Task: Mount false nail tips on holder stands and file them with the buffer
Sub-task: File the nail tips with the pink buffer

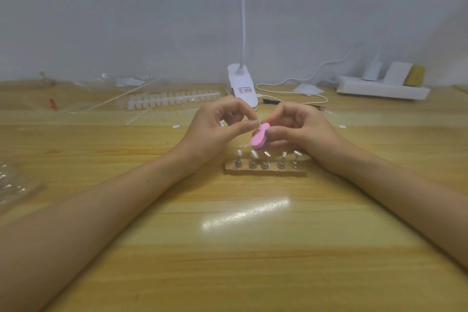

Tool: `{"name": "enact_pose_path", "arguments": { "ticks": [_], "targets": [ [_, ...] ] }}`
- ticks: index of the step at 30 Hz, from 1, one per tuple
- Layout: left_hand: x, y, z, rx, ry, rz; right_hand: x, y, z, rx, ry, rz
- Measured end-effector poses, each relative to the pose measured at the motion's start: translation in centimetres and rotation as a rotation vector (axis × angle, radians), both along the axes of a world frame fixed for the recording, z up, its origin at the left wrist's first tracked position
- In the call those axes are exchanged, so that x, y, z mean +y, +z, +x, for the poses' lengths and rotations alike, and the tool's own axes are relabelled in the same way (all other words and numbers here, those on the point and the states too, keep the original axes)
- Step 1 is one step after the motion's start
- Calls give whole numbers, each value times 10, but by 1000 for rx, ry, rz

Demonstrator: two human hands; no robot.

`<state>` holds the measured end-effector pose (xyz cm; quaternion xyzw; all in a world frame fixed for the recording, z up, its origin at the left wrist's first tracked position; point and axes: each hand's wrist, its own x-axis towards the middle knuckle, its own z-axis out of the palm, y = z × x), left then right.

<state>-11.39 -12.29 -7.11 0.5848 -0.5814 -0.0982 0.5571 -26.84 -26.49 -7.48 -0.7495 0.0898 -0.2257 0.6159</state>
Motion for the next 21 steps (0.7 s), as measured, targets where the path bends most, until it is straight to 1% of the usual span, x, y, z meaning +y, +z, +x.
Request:
{"name": "enact_pose_path", "arguments": {
  "ticks": [1,3,4,7,8,11,14,17,20,21],
  "targets": [
    [0,0,0,-3,1,-1,1,0,1,-12,-14,2],
    [0,0,0,-11,4,0,-1,1,1,-85,-114,79],
    [0,0,0,-11,5,-2,-3,1,1,-92,-125,97],
    [0,0,1,-11,3,-4,-2,-1,1,-8,-18,12],
    [0,0,1,-11,2,-3,-2,-2,1,-23,-26,10],
    [0,0,0,-9,-3,0,-4,0,1,-97,-116,100],
    [0,0,-1,-13,-18,3,-4,1,0,-43,-70,56],
    [1,0,-1,0,-8,-1,-3,0,0,-50,-86,66],
    [1,0,-1,7,-1,-9,0,-1,0,-3,-6,7],
    [1,0,0,9,-1,-8,1,0,1,-16,-18,12]
  ]
}}
